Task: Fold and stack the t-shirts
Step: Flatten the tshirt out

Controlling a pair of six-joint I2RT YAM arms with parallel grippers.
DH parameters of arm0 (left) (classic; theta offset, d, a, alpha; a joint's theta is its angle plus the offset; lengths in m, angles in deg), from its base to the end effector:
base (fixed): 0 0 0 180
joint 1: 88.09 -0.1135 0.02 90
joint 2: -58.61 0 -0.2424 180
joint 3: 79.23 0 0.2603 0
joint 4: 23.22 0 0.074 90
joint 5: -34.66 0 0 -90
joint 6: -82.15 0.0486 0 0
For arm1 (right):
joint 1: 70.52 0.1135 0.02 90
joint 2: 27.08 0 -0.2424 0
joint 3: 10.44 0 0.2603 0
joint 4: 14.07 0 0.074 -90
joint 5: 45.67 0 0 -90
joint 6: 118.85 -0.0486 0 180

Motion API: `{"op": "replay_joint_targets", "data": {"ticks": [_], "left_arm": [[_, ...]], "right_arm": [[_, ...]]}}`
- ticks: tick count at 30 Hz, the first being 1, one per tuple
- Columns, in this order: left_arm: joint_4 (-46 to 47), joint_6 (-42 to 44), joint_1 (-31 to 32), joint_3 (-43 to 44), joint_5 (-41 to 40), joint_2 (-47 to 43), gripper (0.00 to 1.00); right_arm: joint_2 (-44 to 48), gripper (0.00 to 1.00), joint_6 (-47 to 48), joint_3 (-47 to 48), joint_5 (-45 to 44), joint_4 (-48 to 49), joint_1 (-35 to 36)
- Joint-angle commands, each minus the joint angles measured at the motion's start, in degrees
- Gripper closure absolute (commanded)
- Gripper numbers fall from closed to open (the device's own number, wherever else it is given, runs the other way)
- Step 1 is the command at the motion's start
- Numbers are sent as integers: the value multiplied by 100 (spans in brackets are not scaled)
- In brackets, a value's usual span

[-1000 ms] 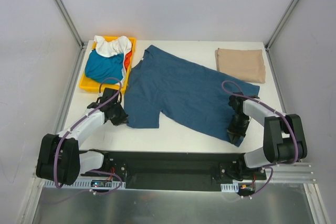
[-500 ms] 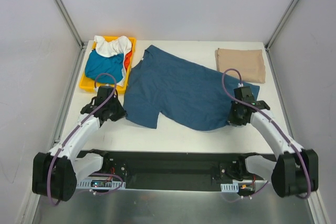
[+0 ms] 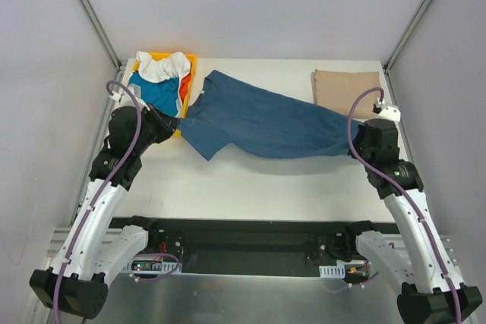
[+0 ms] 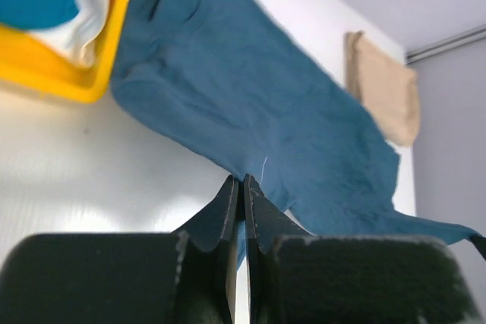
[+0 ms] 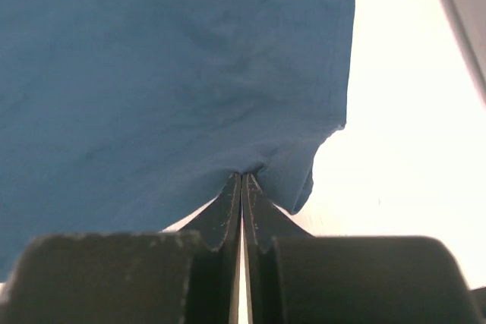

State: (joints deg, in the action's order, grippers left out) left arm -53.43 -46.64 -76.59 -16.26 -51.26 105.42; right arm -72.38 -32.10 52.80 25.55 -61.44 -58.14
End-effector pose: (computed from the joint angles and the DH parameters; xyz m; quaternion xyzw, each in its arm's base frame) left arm 0.2178 -0.0478 0.3329 -0.1646 0.7707 -0.2867 0.5447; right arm 0.2003 0.0280 0.3070 0.0142 0.8558 -0.0719 0.5121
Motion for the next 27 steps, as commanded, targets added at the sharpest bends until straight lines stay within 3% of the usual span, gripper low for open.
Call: {"op": "replay_joint_targets", "data": {"ticks": [1, 8, 12, 16, 20, 27], "left_arm": [[774, 205, -70, 649, 471, -14, 100], [1170, 573, -61, 2249, 857, 21, 100], [1179, 889, -61, 3277, 972, 13, 100], [1187, 1031, -70, 4479, 1191, 83, 100], [1188, 1154, -70, 5624, 1648, 389, 100], [1152, 1417, -70, 7162, 1571, 751, 100]], "right_arm": [[416, 99, 253, 396, -318, 608, 80], [943, 99, 876, 1345, -582, 1592, 89], [1137, 99, 1317, 2397, -337, 1839, 89], [1137, 99, 1581, 3469, 689, 1708, 89], [1068, 99, 1809, 4394, 833, 1629, 89], [645, 99, 2056, 5775, 1079, 1137, 80]]}}
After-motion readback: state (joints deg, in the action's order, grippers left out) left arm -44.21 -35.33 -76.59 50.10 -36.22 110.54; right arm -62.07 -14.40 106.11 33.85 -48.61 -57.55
